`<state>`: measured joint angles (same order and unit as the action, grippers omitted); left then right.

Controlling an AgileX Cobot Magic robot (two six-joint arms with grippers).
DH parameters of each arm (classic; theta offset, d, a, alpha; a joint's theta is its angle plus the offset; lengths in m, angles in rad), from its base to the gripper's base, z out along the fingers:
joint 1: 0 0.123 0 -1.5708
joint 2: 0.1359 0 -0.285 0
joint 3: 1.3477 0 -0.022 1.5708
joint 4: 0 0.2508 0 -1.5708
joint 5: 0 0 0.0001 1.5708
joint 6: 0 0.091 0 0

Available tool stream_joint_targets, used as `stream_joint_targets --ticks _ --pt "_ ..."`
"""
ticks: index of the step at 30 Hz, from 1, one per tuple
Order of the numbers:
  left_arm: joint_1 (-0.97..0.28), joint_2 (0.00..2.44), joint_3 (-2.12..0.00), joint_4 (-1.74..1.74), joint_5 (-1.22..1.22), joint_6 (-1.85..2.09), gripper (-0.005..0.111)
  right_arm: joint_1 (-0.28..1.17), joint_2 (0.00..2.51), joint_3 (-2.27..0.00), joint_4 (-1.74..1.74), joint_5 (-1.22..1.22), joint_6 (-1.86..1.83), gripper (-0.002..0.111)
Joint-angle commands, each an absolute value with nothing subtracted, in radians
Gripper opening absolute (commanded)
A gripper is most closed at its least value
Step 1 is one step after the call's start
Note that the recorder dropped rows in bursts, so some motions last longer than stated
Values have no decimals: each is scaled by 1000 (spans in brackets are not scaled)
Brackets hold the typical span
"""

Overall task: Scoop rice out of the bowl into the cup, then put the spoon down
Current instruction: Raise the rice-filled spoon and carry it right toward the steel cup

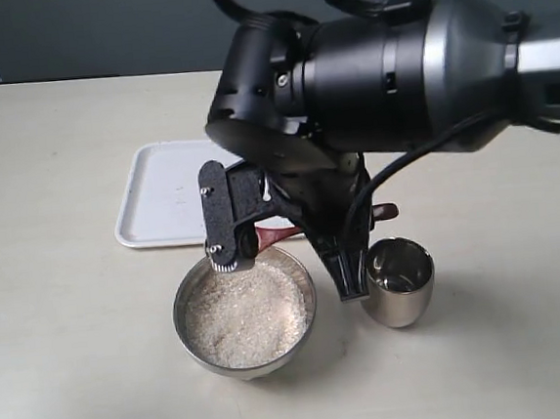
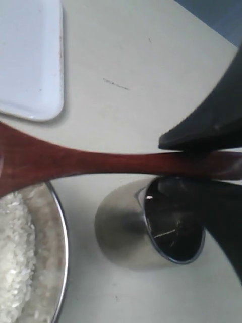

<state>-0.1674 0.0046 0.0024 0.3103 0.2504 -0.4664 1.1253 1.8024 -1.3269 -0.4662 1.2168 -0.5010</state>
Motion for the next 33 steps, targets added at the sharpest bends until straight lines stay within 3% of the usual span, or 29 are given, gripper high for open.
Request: stream_joint_targets --ticks 1,33 --pt "-171 0 0 308 239 -469 1 1116 1761 -1333 -456 1221 -506 -1" --pt "-171 0 0 308 239 -469 1 1023 1759 -1331 -353 1221 -545 -1"
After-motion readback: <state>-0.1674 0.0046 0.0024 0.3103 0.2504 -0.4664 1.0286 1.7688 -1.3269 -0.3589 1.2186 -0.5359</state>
